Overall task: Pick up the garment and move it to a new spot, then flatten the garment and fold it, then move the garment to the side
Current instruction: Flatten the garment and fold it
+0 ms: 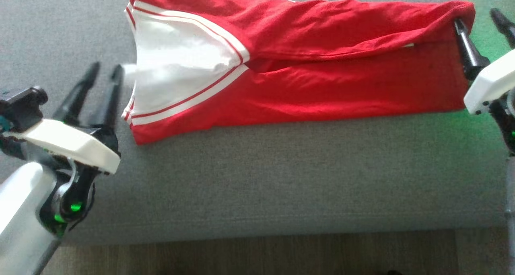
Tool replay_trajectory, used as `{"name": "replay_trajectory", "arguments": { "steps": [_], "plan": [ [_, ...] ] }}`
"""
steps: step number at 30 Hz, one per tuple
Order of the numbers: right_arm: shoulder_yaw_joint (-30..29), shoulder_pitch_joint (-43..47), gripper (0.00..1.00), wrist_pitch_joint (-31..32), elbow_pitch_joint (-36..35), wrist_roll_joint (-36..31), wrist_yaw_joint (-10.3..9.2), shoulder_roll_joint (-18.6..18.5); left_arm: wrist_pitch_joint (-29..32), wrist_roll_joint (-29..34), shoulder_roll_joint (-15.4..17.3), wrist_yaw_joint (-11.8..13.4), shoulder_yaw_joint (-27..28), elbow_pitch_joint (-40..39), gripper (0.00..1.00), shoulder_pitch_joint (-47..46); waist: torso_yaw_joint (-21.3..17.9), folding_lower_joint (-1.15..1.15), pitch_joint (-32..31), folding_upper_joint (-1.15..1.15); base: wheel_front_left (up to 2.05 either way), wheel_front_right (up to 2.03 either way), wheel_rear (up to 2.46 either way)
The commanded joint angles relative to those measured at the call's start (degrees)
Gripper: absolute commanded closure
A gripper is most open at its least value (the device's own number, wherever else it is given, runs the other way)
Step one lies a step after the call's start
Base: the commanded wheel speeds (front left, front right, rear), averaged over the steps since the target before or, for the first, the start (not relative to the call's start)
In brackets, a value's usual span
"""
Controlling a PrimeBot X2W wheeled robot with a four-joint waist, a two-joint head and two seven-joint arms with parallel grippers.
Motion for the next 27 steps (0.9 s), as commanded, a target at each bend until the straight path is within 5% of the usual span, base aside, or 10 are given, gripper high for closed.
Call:
{"name": "replay_trajectory", "arguments": {
  "steps": [1,6,12,18,27],
  "plan": [
    [-0.03,1.55,0.00,0.34,-2.63,-0.50,-0.03,-0.31,-0.01,-0.14,2.20,0.44,2.39,-1.28,0.00,-0.59,-0.02,0.00,-0.34,0.00,0.00,0.00,0.00],
    [-2.28,3.72,0.00,0.70,-5.35,-1.43,-0.03,-0.30,-0.12,0.19,2.09,2.96,2.54,-1.65,0.00,0.93,-0.25,0.00,-2.35,0.00,0.00,0.00,0.00],
    [-6.28,7.82,0.00,-0.57,-8.14,-2.01,-0.03,3.88,-2.19,4.34,0.54,8.35,3.95,-4.14,0.00,4.38,-0.68,0.00,-6.23,0.00,0.00,0.00,0.00],
    [-8.99,12.58,0.00,-1.90,-10.77,-3.69,-0.03,8.11,-2.76,9.30,-4.38,12.81,7.66,-7.96,0.00,10.29,-1.33,0.00,-9.78,0.00,0.00,0.00,0.00],
    [-9.44,12.31,0.00,-3.96,-5.30,-1.28,-0.03,11.62,-2.80,22.99,-14.00,13.74,13.53,-11.48,0.00,19.17,-1.30,0.00,-12.36,0.00,0.00,0.00,0.00]
  ]
}}
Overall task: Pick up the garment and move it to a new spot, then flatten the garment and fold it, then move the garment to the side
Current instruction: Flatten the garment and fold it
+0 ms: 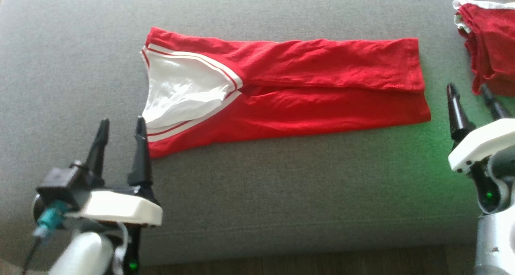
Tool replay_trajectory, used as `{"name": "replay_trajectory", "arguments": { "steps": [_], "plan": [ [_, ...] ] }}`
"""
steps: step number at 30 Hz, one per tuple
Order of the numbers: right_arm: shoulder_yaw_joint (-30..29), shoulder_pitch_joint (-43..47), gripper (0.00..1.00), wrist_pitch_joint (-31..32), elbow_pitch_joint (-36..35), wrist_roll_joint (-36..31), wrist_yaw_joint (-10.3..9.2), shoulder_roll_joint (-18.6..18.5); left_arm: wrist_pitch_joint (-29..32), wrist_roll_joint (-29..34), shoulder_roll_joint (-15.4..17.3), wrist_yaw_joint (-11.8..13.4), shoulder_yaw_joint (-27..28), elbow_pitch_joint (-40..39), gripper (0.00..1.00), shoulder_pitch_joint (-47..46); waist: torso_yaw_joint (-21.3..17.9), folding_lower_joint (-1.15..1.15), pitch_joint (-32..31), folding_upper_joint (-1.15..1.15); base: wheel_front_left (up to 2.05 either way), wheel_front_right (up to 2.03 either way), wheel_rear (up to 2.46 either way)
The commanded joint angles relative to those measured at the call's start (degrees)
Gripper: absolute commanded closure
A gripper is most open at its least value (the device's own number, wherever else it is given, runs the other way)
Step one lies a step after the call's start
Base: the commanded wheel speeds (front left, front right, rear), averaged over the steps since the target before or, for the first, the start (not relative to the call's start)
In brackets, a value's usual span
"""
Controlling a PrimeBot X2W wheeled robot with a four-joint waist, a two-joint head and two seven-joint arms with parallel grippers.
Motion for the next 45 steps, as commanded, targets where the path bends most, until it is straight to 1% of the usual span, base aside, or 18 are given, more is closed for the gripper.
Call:
{"name": "replay_trajectory", "arguments": {
  "steps": [1,5,10,16,18,19,22,26,27,28,29,30,31,35,38,45],
  "plan": [
    [0.81,-2.37,0.00,-0.42,0.56,0.94,-0.02,0.44,-0.69,2.46,-0.50,-0.01,2.84,-2.34,0.00,-0.55,0.56,0.01,-0.21,-0.01,0.00,0.00,0.00],
    [0.78,-6.11,0.00,0.20,7.46,2.40,-0.02,0.51,-0.69,5.46,-2.55,-1.30,2.09,-2.01,0.00,0.22,1.67,0.01,0.08,-0.01,0.00,0.00,0.00],
    [-0.03,-12.71,0.00,0.27,17.04,1.61,-0.02,0.52,-0.69,6.98,-3.63,-3.14,2.35,-0.82,0.00,-0.47,2.83,0.01,0.98,-0.01,0.00,0.00,0.00],
    [-2.56,-17.93,0.00,-0.50,26.21,-3.35,-0.02,0.52,-0.70,7.00,-4.26,-4.96,1.62,1.36,0.00,-1.50,3.78,0.01,1.90,-0.01,0.00,0.00,0.00],
    [-3.17,-18.43,0.00,-0.54,27.48,-4.37,-0.02,0.53,-0.70,6.93,-4.42,-5.21,1.59,1.58,0.00,-1.66,3.88,0.01,2.01,-0.01,0.00,0.00,0.00],
    [-4.55,-19.19,0.00,-0.63,29.55,-6.29,-0.02,0.53,-0.70,6.87,-4.67,-5.65,1.56,2.01,0.00,-1.93,4.06,0.01,2.12,-0.01,0.00,0.00,0.00],
    [-5.32,-19.78,0.00,-0.48,31.23,-7.49,-0.02,0.53,-0.70,6.90,-4.85,-5.96,1.65,2.37,0.00,-2.16,4.17,0.01,2.14,-0.01,0.00,0.00,0.00],
    [-4.51,-20.37,0.00,0.50,34.13,-7.16,-0.02,0.53,-0.70,7.04,-4.88,-6.52,1.96,2.83,0.00,-2.04,4.03,0.01,1.93,-0.01,0.00,0.00,0.00],
    [-4.19,-20.31,0.19,0.88,34.75,-7.05,-0.02,0.53,-0.70,7.06,-4.78,-6.71,1.92,2.99,0.00,-1.97,3.95,0.01,1.82,-0.01,0.00,0.00,0.00],
    [-3.94,-20.27,0.44,1.17,35.27,-6.84,-0.02,0.53,-0.70,7.19,-4.56,-6.88,1.85,3.17,0.00,-1.98,3.87,0.01,1.72,-0.01,0.00,0.00,0.00],
    [-3.76,-20.25,0.62,1.17,35.58,-6.57,-0.02,0.53,-0.70,7.20,-4.35,-7.00,1.89,3.31,0.00,-2.02,3.80,0.01,1.63,-0.01,0.00,0.00,0.00],
    [-3.56,-20.14,0.93,1.21,35.83,-6.45,-0.02,0.53,-0.70,7.18,-4.11,-7.08,1.99,3.40,0.00,-2.05,3.72,0.01,1.51,-0.01,0.00,0.00,0.00],
    [-3.34,-20.02,1.00,1.30,36.02,-6.28,-0.02,0.53,-0.67,7.19,-3.84,-7.10,2.13,3.44,0.00,-2.10,3.63,0.01,1.42,-0.01,0.00,0.00,0.00],
    [-3.08,-19.48,1.00,0.92,35.71,-5.78,-0.02,0.53,-0.49,7.20,-2.96,-6.93,2.66,3.32,0.00,-2.22,3.19,0.01,0.98,-0.01,0.00,0.00,0.00],
    [-3.32,-18.98,1.00,0.42,33.97,-6.30,-0.02,0.53,-0.30,7.23,-2.54,-6.71,2.77,3.18,0.00,-1.94,2.70,0.01,0.52,-0.01,0.00,0.00,0.00],
    [-4.81,-17.68,1.00,3.21,25.14,-9.08,-0.02,-0.07,0.17,7.08,-1.94,-6.28,2.80,2.80,0.00,-1.20,1.35,0.01,-0.28,-0.01,0.00,0.00,0.00]
  ]
}}
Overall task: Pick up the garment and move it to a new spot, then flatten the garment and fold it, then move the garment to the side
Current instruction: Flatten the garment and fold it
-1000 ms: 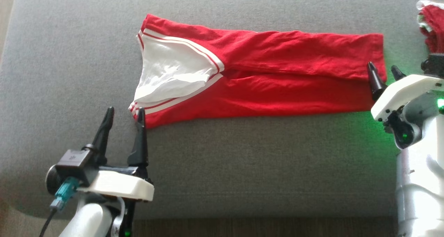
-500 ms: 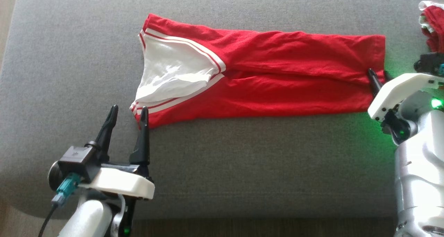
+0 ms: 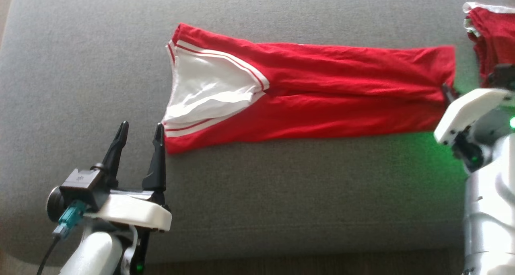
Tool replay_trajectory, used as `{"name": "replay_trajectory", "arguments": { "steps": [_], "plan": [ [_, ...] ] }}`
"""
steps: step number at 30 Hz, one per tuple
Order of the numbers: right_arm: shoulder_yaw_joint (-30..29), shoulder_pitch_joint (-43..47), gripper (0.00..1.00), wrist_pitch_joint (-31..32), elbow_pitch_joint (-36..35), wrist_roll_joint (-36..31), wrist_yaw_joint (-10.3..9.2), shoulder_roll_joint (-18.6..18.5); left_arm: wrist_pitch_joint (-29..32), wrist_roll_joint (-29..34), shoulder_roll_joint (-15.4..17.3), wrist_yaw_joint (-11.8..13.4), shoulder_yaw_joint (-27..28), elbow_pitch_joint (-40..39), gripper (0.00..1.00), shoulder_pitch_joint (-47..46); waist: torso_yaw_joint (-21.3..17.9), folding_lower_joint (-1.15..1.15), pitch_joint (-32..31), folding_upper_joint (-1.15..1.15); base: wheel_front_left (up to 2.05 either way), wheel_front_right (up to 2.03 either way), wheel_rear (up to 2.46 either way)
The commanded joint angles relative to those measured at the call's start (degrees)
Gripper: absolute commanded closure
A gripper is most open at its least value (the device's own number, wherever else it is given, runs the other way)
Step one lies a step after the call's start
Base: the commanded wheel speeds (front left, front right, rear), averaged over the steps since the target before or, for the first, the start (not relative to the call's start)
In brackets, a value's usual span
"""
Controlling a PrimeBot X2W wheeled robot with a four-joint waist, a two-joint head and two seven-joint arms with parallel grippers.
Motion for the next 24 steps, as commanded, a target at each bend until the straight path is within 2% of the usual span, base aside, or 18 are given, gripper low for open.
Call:
{"name": "replay_trajectory", "arguments": {
  "steps": [1,7,13,17,24],
  "plan": [
    [0.88,-0.94,1.00,1.17,-5.37,-0.45,-0.03,-0.77,0.04,0.29,1.53,0.35,2.76,-1.82,0.00,-0.98,-0.48,0.00,-0.30,0.00,0.00,0.00,0.00],
    [2.98,-0.32,1.00,6.24,-14.91,2.74,-0.03,-0.80,0.32,0.06,1.55,0.29,2.39,-1.61,0.00,-0.96,-1.06,0.00,-0.94,0.00,0.00,0.00,0.00],
    [8.04,0.38,1.00,12.56,-22.90,11.92,-0.03,-0.04,0.43,0.08,1.28,0.14,1.70,-1.32,0.00,-1.29,-0.42,0.00,-1.11,0.00,0.00,0.00,0.00],
    [12.40,0.24,1.00,15.40,-24.96,21.45,-0.03,0.02,0.45,0.00,0.83,0.05,1.22,-0.91,0.00,-1.64,1.01,0.00,-1.12,0.00,0.00,0.00,0.00],
    [18.35,-0.75,1.00,14.85,-23.95,27.15,-0.03,0.04,0.39,-0.05,-0.07,0.06,0.59,-0.44,0.00,-2.28,4.15,0.00,-0.97,0.00,0.00,0.00,0.00]
  ]
}}
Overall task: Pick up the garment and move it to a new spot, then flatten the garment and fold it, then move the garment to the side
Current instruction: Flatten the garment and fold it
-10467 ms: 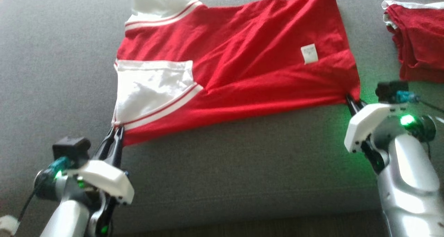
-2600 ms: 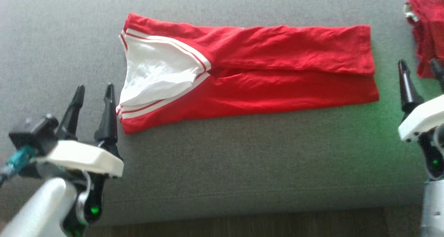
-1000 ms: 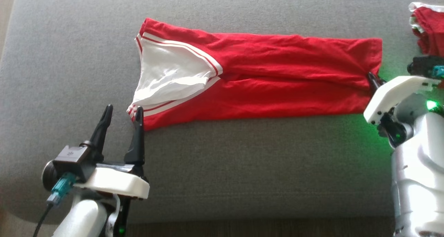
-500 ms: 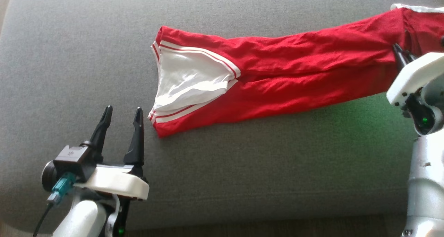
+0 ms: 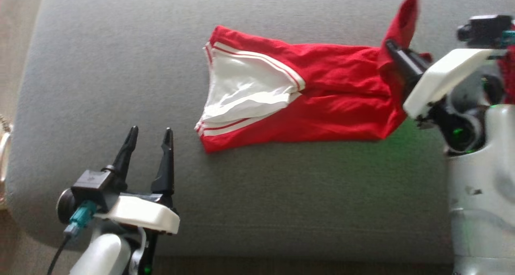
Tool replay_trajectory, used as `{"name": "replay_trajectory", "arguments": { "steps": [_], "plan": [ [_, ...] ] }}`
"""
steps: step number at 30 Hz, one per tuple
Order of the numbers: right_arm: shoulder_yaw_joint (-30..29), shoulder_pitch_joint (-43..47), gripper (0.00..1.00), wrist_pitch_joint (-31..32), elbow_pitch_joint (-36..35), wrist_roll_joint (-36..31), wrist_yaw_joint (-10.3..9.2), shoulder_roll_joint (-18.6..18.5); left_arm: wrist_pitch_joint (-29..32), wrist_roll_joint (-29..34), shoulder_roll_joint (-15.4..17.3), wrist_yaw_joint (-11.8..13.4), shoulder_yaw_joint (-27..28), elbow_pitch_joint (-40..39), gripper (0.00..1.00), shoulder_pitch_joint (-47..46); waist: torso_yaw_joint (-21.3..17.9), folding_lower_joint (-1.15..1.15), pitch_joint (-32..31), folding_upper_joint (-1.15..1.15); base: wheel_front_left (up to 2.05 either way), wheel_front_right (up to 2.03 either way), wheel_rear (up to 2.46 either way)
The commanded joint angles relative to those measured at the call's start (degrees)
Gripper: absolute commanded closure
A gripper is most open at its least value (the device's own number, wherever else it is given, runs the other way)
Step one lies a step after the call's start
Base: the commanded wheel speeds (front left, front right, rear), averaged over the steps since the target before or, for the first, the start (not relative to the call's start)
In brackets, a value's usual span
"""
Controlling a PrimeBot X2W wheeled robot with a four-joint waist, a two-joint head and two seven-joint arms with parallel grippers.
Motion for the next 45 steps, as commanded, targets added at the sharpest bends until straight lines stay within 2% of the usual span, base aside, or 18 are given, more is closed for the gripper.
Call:
{"name": "replay_trajectory", "arguments": {
  "steps": [1,11,16,19,35,36,37,38,39,45],
  "plan": [
    [2.25,-1.94,1.00,-0.71,-1.44,1.11,-0.02,0.62,-0.14,0.05,0.47,0.10,1.66,-1.51,0.00,-2.28,1.45,0.00,0.13,0.00,0.00,0.00,0.00],
    [14.40,-4.93,1.00,-9.97,8.27,8.94,-0.02,0.63,-0.53,-0.15,-1.68,0.53,0.75,-1.05,0.00,-2.11,8.33,0.00,0.03,0.00,0.00,0.00,0.00],
    [19.45,-7.71,1.00,-14.21,15.53,12.73,-0.02,0.63,-0.57,-0.53,-1.84,0.68,0.78,-0.42,0.00,-1.68,11.11,0.00,-0.13,0.00,0.00,0.00,0.00],
    [24.13,-11.00,1.00,-18.26,21.07,17.55,-0.02,0.63,-0.49,-0.71,-2.01,0.54,0.46,-0.25,0.00,-1.70,12.64,0.00,-0.01,0.00,0.00,0.00,0.00],
    [45.18,-23.24,1.00,-28.45,41.54,34.24,-0.02,0.63,-0.24,-0.97,-3.04,0.00,-1.07,1.38,0.00,-3.18,16.17,0.00,1.32,0.00,0.00,0.00,0.00],
    [46.25,-23.61,0.84,-28.93,42.26,35.19,-0.02,0.63,-0.21,-0.99,-3.04,-0.07,-1.13,1.45,0.00,-3.33,16.25,0.00,1.40,0.00,0.00,0.00,0.00],
    [46.25,-23.61,0.84,-28.93,42.26,35.19,-0.02,0.63,-0.21,-0.99,-3.04,-0.07,-1.13,1.45,0.00,-3.33,16.25,0.00,1.40,0.00,0.00,0.00,0.00],
    [47.23,-23.88,0.51,-29.30,42.63,36.39,-0.02,0.63,-0.19,-1.03,-3.02,-0.14,-1.15,1.55,0.00,-3.47,16.29,0.00,1.45,0.00,0.00,0.00,0.00],
    [48.07,-24.04,0.00,-29.65,42.72,37.86,-0.02,0.63,-0.18,-1.08,-3.00,-0.18,-1.15,1.65,0.00,-3.58,16.26,0.00,1.47,0.00,0.00,0.00,0.00],
    [52.92,-26.23,0.00,-32.87,41.97,44.73,-0.02,0.63,-0.22,-1.30,-2.38,0.36,-0.51,1.65,0.00,-3.23,14.18,0.00,1.00,0.00,0.00,0.00,0.00]
  ]
}}
